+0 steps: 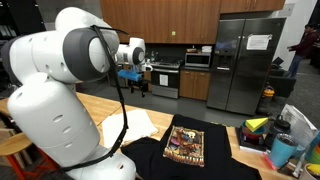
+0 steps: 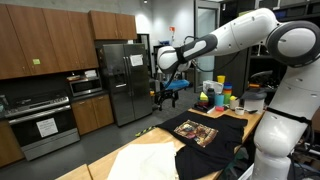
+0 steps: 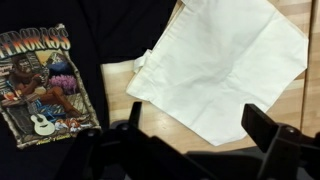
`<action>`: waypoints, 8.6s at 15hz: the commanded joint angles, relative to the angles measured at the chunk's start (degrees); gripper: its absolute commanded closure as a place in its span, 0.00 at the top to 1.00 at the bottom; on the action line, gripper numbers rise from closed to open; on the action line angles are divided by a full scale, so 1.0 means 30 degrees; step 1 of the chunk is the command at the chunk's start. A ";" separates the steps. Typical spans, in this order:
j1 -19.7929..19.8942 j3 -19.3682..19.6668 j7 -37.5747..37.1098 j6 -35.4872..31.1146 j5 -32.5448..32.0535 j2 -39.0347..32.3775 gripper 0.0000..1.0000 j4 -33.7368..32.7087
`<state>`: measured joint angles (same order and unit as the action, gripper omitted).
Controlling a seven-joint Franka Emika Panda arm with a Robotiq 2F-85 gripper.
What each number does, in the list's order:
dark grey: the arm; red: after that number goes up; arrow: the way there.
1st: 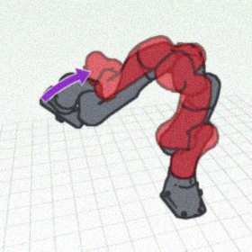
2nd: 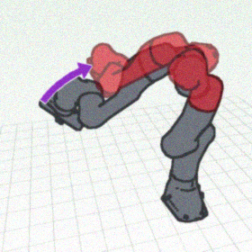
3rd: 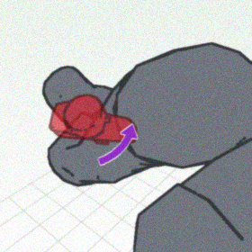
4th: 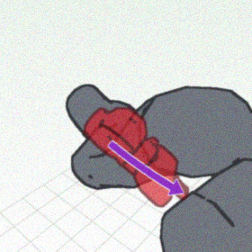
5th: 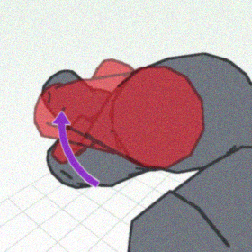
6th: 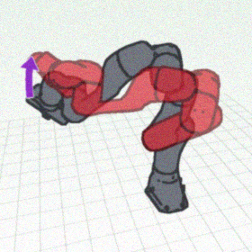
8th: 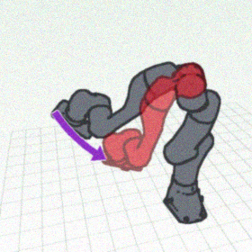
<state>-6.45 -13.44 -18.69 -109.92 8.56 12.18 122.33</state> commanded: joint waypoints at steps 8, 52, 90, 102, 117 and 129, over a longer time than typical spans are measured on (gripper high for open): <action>-0.0638 -0.0537 -0.0350 -0.3053 -0.3743 -0.1317 1.00 -0.0487; -0.3759 -0.0550 1.0017 -0.4205 -0.6926 -1.2045 1.00 -0.6529; -0.4106 0.1037 1.1224 0.0208 -0.6854 -2.1677 1.00 -1.7183; -0.4699 0.1481 1.0568 0.1491 -0.7027 -2.3138 1.00 -1.9058; -0.5007 0.1852 1.0282 0.2528 -0.7151 -2.4279 0.72 -2.0564; -0.4301 0.1846 1.0128 0.2851 -0.6660 -2.2948 0.00 -1.9460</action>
<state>-20.35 -7.82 12.67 -101.00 -12.15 -60.01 60.73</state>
